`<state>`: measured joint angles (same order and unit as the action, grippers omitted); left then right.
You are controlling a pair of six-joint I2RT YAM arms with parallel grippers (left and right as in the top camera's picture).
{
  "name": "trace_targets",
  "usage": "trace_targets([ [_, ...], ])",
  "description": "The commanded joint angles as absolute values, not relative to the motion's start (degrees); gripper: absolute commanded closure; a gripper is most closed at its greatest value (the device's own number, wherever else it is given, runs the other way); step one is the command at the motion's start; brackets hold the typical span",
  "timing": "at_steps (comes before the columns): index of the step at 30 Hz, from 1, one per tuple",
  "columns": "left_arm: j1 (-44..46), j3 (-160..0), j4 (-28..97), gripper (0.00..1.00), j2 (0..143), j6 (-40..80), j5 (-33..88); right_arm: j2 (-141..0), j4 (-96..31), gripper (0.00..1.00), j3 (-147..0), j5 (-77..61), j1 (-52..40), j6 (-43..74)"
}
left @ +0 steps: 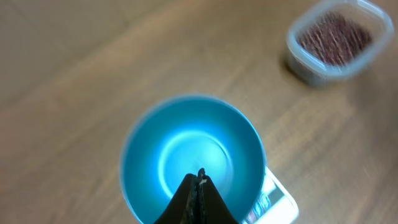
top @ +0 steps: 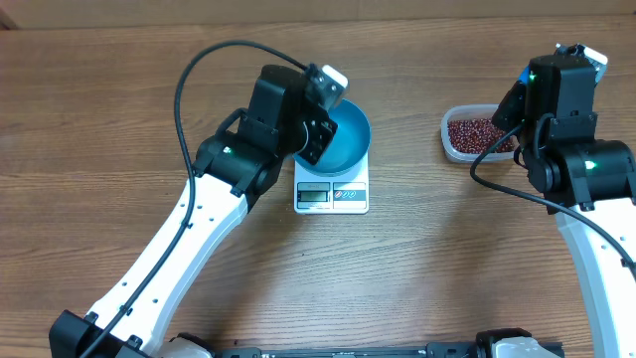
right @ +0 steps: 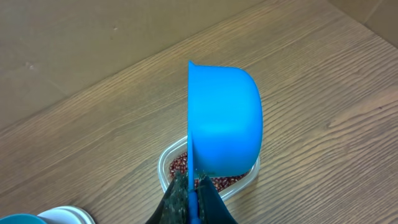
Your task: Scoop item into bowl and weigh 150g on scale
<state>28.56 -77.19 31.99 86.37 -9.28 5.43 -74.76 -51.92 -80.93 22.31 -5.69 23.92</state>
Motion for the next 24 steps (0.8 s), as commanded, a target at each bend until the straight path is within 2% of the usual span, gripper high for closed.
trace_targets([
  [1,31.22,-77.84,35.55,0.96,86.50,-12.97,7.84,-74.39,-51.53,0.96,-82.24,21.74,-5.50,23.70],
  [6,35.99,-77.84,38.46,0.96,86.65,-13.78,1.56,-74.39,-51.86,0.96,-82.24,21.71,-5.50,23.73],
  [10,38.17,-77.47,39.64,0.96,87.35,-13.76,1.04,-74.39,-52.53,0.96,-82.24,21.71,-5.50,23.73],
  [24,40.27,-73.17,36.25,0.96,97.69,-13.69,-1.61,-74.39,-53.69,0.96,-82.19,21.74,-5.50,23.46],
])
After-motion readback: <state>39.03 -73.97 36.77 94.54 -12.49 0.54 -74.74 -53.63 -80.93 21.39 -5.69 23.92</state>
